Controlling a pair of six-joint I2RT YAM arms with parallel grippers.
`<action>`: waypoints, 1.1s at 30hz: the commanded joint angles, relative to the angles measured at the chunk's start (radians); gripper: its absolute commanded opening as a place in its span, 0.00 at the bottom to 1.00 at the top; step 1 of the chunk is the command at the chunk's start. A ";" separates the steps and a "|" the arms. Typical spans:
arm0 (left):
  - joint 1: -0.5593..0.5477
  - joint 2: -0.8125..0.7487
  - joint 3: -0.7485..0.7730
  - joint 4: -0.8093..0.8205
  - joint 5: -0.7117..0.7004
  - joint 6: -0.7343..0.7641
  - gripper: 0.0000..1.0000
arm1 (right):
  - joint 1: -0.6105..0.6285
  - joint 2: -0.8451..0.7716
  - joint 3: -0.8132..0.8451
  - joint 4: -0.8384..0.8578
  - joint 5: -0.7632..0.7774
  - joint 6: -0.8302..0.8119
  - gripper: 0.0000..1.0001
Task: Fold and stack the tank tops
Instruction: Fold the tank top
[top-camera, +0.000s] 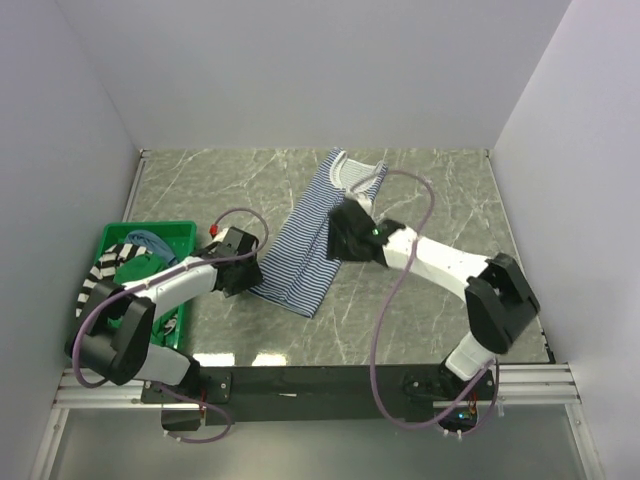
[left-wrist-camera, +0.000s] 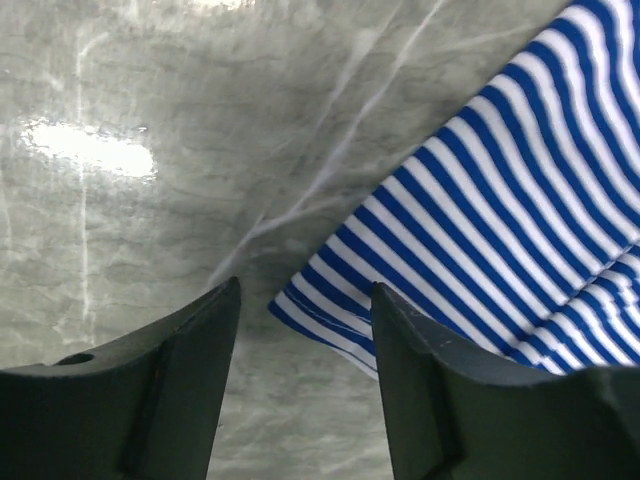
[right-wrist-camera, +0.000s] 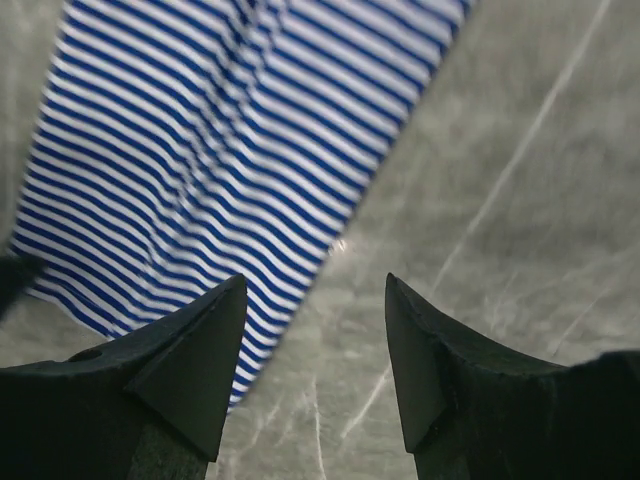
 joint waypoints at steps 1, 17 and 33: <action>0.005 0.016 -0.030 0.046 -0.005 -0.018 0.61 | 0.031 -0.121 -0.168 0.122 -0.009 0.160 0.64; -0.168 -0.044 -0.194 0.130 0.034 -0.185 0.21 | 0.140 -0.368 -0.523 0.172 -0.012 0.374 0.63; -0.412 -0.185 -0.205 0.057 0.043 -0.335 0.36 | 0.142 -0.507 -0.672 0.081 -0.048 0.420 0.63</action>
